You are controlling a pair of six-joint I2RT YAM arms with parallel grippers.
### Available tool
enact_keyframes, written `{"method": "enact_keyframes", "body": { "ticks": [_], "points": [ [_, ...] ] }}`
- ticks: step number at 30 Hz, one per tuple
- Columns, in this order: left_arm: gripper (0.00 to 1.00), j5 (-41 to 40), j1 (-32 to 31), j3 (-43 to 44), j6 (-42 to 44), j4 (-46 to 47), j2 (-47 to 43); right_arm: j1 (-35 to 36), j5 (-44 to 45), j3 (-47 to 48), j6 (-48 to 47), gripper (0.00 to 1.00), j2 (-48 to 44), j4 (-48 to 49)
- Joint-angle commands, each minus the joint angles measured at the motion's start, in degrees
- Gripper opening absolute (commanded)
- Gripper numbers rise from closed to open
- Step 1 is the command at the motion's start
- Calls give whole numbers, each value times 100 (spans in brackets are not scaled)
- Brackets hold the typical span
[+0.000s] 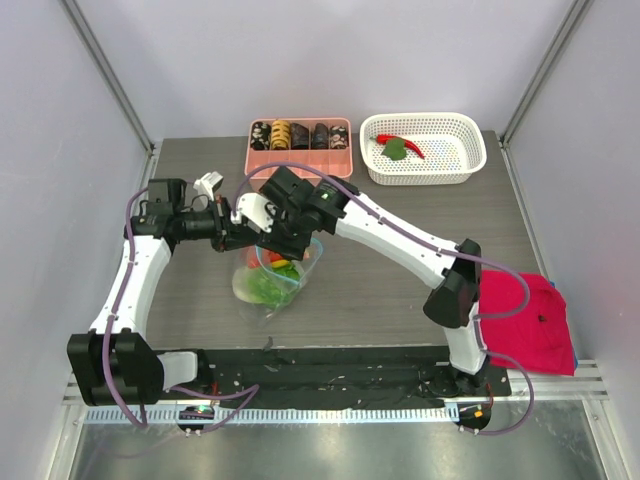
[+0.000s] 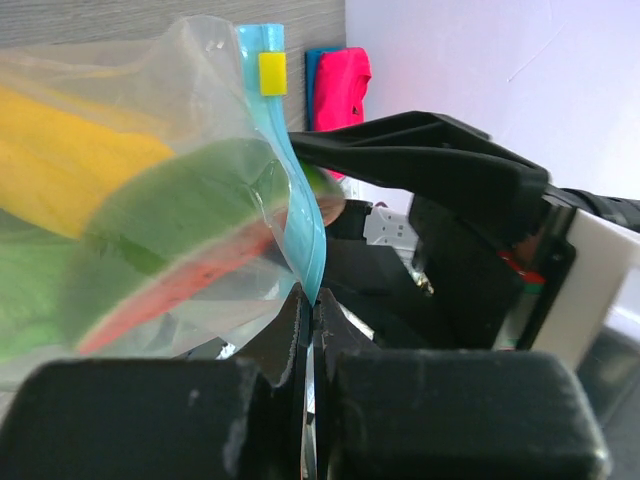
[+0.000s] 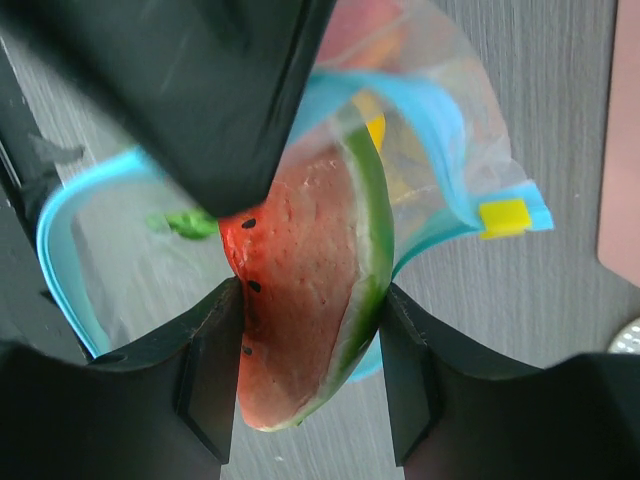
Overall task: Place the food in the zip-top bag and seal the zipper
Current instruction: Place the fake vegetable in the zipper food storage bag, then pick up the fake vegetable from the bin.
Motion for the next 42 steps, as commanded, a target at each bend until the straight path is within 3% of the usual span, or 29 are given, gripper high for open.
{"method": "enact_keyframes", "body": {
  "ticks": [1, 3, 4, 6, 7, 10, 16, 22, 26, 30, 34, 42],
  "points": [
    [0, 285, -20, 119, -96, 210, -25, 40, 79, 357, 648, 7, 46, 510],
    [0, 329, -29, 93, -148, 245, -16, 31, -62, 138, 797, 25, -102, 843],
    [0, 329, -20, 75, -174, 289, -16, 31, -141, 33, 824, 43, -199, 966],
    [0, 373, -20, 58, -227, 342, 1, 31, -342, -318, 912, 59, -506, 1318],
    [0, 382, -20, 66, -262, 377, 10, 23, -404, -433, 930, 71, -604, 1414],
    [0, 399, -20, 57, -289, 404, 2, -64, -493, -759, 965, 83, -938, 1661],
    [0, 426, -20, 5, -421, 553, -25, -872, -1264, -847, 1237, 87, -1202, 1697],
    [0, 417, -20, 22, -438, 579, -16, -2787, -1653, -329, 1554, 86, -896, 2135],
    [0, 408, -29, -4, -465, 615, 19, -3869, -1294, 92, 1475, 85, -132, 2837],
    [0, 399, -20, -13, -491, 623, 36, -4897, -1205, 917, 1694, 84, 1288, 3366],
    [0, 399, -20, -39, -491, 562, 10, -5347, -1213, 1841, 1616, 83, 2399, 4014],
    [0, 338, -20, 31, -351, 185, -7, -5462, -828, 1280, 1299, 83, 3165, 5897]
  ]
}}
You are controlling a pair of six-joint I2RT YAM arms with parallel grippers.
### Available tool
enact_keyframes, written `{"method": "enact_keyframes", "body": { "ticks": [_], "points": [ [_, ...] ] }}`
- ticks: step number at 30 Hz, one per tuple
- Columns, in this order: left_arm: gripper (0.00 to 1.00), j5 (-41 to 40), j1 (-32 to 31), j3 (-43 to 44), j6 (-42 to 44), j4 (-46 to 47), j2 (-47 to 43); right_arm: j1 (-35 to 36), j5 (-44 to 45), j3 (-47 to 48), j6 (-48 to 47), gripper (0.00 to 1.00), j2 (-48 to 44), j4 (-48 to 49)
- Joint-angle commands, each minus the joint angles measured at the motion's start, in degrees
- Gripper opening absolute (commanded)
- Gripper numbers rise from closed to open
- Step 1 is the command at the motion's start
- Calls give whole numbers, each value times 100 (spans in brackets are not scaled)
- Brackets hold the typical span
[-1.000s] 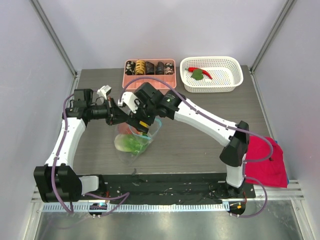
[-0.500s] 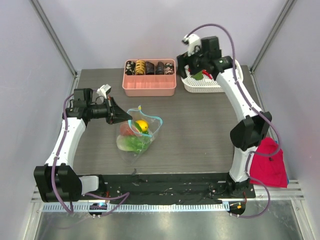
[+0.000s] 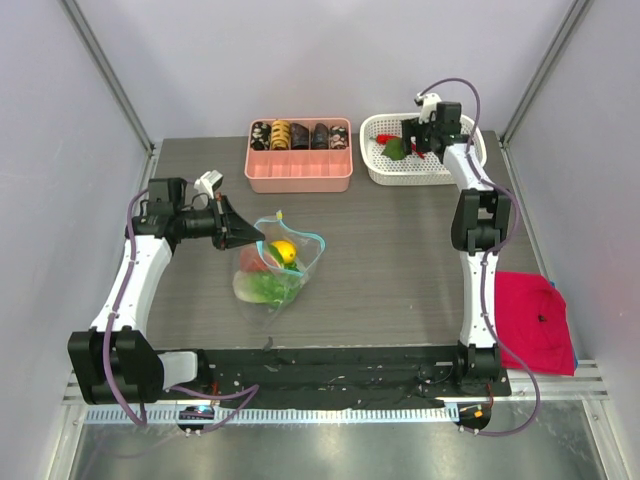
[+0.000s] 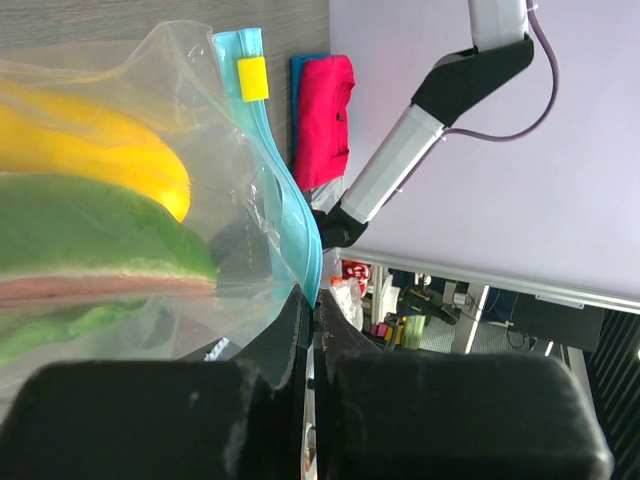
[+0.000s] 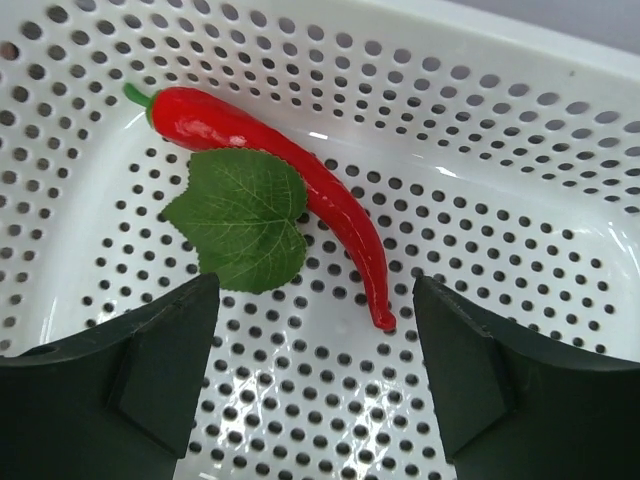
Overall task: Place the food in the zip-top bag and seal the zipper
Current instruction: Pick up the fake vegetable from the bin.
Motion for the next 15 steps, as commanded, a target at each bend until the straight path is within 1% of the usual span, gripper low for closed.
{"method": "enact_keyframes", "body": {
  "ticks": [1, 4, 11, 15],
  "points": [
    [0, 194, -25, 116, 141, -262, -40, 151, 314, 184, -122, 83, 142, 1454],
    [0, 150, -16, 169, 370, -578, -84, 134, 393, 370, -139, 82, 433, 1472],
    [0, 123, -7, 169, 388, -667, -58, 133, 525, 282, -438, 81, 715, 1551],
    [0, 123, -7, 169, 388, -658, -31, 81, 473, 212, -447, 81, 742, 1481]
  ]
}}
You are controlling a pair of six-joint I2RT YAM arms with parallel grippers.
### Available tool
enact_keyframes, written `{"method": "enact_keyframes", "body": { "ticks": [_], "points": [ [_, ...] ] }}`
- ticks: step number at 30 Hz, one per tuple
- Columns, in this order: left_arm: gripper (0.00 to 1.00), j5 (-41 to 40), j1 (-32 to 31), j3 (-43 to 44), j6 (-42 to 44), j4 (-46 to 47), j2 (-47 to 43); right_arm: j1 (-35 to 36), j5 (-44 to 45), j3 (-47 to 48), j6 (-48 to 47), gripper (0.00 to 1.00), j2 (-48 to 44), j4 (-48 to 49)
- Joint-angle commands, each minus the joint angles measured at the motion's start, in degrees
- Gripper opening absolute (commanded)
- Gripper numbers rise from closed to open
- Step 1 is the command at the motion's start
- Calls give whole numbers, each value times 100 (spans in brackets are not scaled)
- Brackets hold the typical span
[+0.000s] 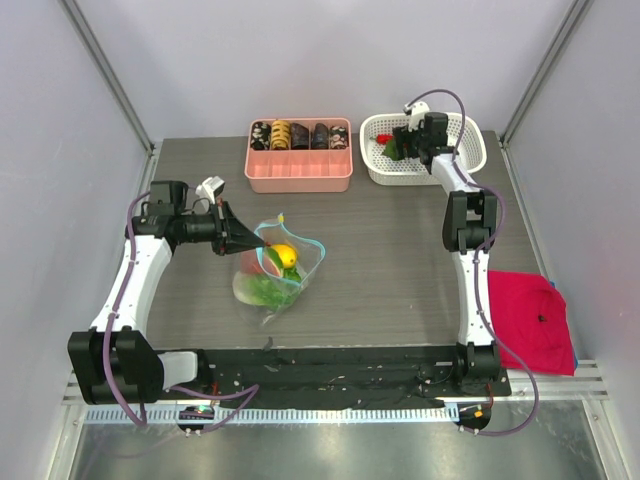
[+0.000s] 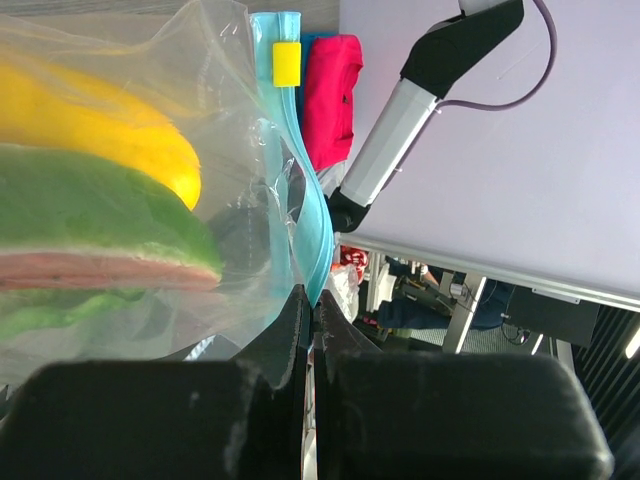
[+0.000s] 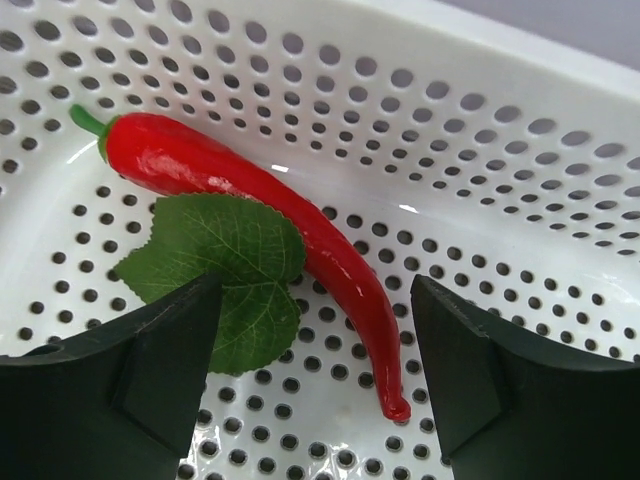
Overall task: Place the food in the zip-top bag and seal the zipper
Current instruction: Pick up the fake vegetable from the bin.
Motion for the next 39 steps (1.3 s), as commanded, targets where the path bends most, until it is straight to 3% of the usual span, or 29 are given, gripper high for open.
{"method": "enact_keyframes", "body": {
  "ticks": [1, 6, 9, 13, 18, 22, 32, 39],
  "points": [
    [0, 130, -7, 167, 58, -96, -5, -72, 34, 151, -143, 81, 18, 259],
    [0, 148, -7, 193, 40, -105, 48, -134, -195, 160, 58, 79, 54, -127],
    [0, 156, 10, 193, 31, -87, 56, -169, -484, -24, 286, 68, -112, -242],
    [0, 139, 19, 193, 40, -79, 48, -169, -951, -244, 559, 38, -411, -488],
    [0, 130, 37, 185, 58, -61, 21, -169, -882, -490, 587, 26, -790, -549],
    [0, 121, 54, 202, 128, -131, -5, -169, -653, -535, 420, 1, -1080, -541],
    [0, 68, 107, 167, 339, -263, -93, -345, -319, -692, 253, 1, -1976, -479],
    [0, -2, 116, 132, 374, -219, -31, -336, -249, -1027, -388, 1, -2688, -462]
  ]
}}
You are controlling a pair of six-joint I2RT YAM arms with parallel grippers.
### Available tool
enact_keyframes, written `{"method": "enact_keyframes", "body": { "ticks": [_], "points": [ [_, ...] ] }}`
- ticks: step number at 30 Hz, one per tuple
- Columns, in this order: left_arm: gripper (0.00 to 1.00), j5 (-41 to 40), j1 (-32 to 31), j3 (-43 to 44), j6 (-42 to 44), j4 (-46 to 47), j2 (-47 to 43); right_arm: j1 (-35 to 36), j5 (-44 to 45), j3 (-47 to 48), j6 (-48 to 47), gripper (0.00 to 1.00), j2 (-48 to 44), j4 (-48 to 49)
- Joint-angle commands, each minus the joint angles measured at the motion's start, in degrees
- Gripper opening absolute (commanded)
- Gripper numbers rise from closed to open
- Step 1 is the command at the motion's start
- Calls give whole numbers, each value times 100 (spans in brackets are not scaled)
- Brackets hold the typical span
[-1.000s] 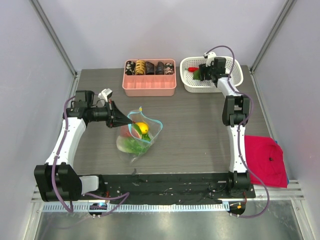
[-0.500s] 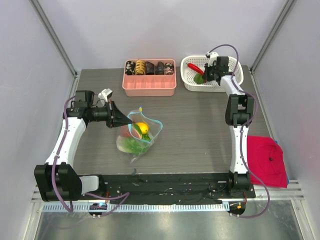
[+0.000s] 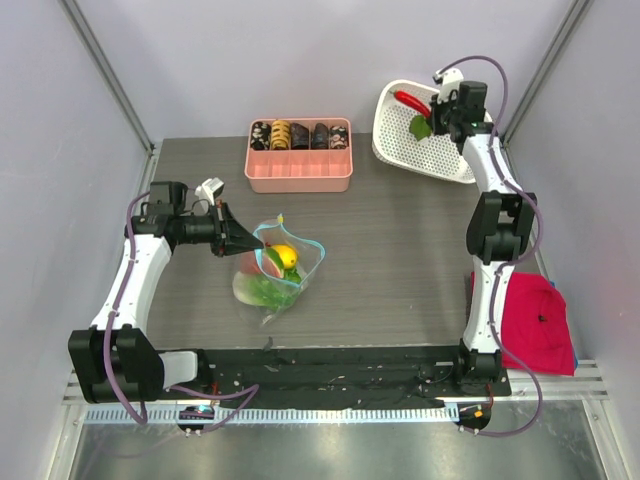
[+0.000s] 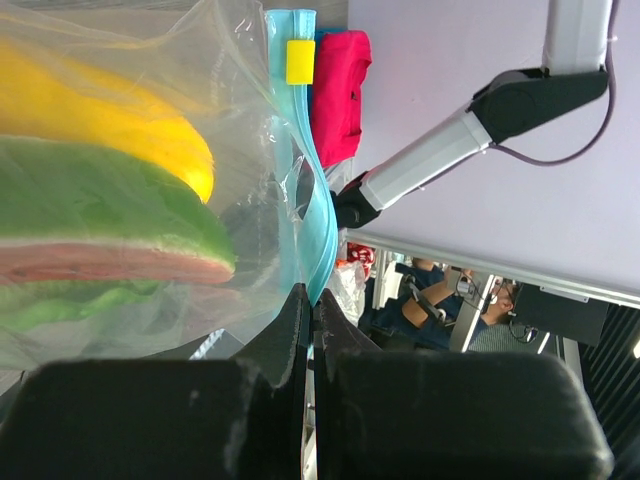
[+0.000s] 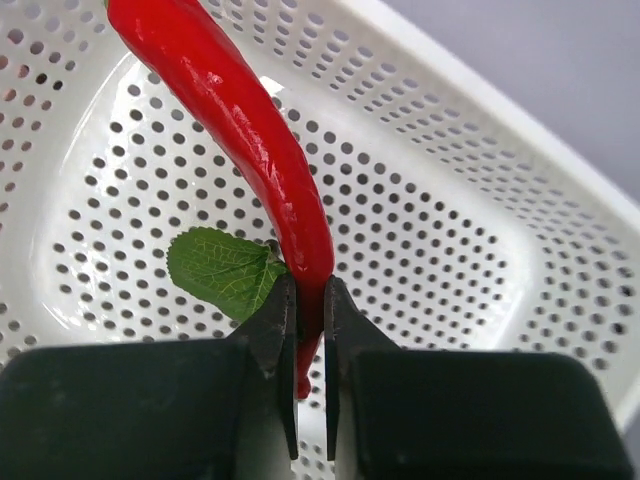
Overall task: Place the food in the zip-top bag and seal the zipper
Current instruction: Pick up the fake vegetable from the bin.
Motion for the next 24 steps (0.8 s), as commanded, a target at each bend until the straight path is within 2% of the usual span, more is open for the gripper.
{"method": "enact_keyframes", "body": {
  "ticks": [1, 7, 16, 24],
  "points": [
    [0, 20, 42, 117, 88, 6, -23, 3, 178, -30, -639, 1, -691, 369],
    [0, 29, 42, 108, 70, 32, 31, 3, 468, -240, -1378, 1, -445, 185],
    [0, 46, 50, 90, 26, 59, 39, 3, 758, -636, -1564, 1, 30, -1],
    [0, -33, 59, 81, 44, 24, 48, -15, 434, -804, -1573, 1, -778, 96]
  ]
}}
